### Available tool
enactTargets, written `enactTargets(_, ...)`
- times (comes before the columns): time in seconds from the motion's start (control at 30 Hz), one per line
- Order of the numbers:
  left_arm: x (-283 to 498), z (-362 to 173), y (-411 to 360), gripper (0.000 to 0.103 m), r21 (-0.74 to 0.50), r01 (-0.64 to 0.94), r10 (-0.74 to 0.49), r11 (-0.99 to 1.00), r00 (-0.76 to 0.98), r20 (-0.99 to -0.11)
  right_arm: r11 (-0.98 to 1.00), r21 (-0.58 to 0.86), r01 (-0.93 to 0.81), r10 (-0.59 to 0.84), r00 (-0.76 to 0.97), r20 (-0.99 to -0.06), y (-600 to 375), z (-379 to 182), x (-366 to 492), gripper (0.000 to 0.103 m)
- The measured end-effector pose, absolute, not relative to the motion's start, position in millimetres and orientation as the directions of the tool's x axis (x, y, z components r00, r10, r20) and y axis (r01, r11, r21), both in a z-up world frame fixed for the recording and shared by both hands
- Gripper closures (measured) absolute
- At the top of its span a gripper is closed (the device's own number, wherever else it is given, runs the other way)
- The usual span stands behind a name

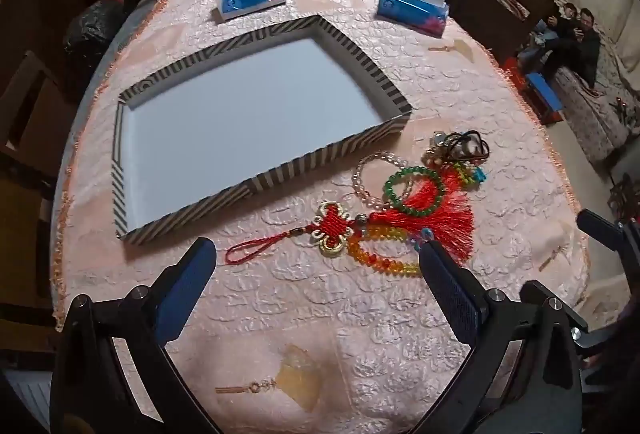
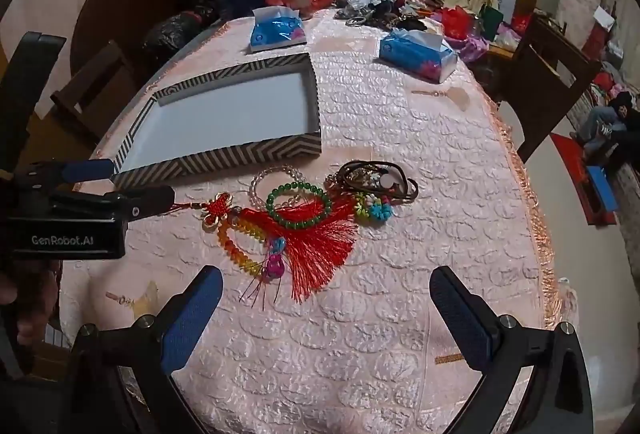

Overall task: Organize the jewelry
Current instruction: 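Move both grippers toward the jewelry pile beside the striped tray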

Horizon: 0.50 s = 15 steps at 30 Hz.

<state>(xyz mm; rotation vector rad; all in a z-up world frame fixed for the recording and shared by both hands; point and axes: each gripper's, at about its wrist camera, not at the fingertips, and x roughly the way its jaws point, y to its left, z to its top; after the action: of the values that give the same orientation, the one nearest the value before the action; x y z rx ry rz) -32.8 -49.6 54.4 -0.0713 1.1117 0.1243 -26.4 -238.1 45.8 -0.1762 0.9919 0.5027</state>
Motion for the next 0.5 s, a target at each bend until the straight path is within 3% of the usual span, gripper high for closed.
enactTargets(0.5,-41.6,59.2,-46.0,0.001,-0.047,-0.159,0.032,0.986,0.461,-0.887,0.886,0.095,-0.453,0.323,0.457,-0.829,-241.0,50.7,-33.0,0.000)
